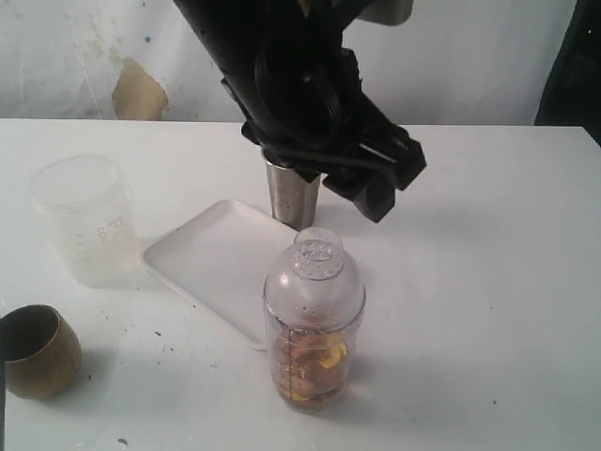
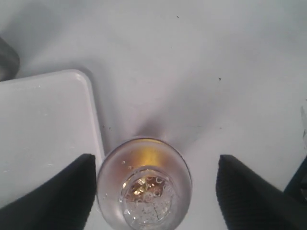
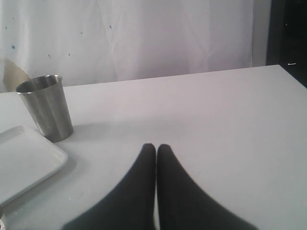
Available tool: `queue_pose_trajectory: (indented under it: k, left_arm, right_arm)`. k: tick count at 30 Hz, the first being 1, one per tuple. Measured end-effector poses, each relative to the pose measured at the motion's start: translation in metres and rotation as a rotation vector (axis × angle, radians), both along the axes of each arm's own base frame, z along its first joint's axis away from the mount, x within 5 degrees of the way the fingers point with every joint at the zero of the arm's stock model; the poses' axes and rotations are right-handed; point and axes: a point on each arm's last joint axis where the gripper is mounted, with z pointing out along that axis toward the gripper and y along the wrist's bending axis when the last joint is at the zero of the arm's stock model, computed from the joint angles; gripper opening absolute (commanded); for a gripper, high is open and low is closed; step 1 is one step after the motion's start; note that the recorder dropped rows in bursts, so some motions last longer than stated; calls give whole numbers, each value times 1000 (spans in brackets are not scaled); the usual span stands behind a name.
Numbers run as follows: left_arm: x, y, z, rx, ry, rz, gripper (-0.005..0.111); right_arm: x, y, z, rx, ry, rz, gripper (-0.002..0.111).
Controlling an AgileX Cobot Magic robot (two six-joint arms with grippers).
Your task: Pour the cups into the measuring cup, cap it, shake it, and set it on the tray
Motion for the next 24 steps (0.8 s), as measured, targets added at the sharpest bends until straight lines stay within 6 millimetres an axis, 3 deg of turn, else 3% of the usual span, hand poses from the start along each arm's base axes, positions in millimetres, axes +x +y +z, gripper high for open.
queue_pose_trajectory:
  k: [5,9,13,17,24]
  left_arm:
    - [4,3,11,-2,-49,38,0]
    - [8,15,20,-13,-67,79,1]
    - [10,43,36,-44,-89,146,0]
    - [9,89,45,-51,-99,248,0]
    - [-3,183,41,-90,-157,514,0]
  right_arm:
    - [0,0,0,0,0,0,0]
    - [0,0,0,0,0,0,0]
    - [0,0,0,0,0,0,0]
    - [0,0,0,0,0,0,0]
    - [0,0,0,0,0,0,0]
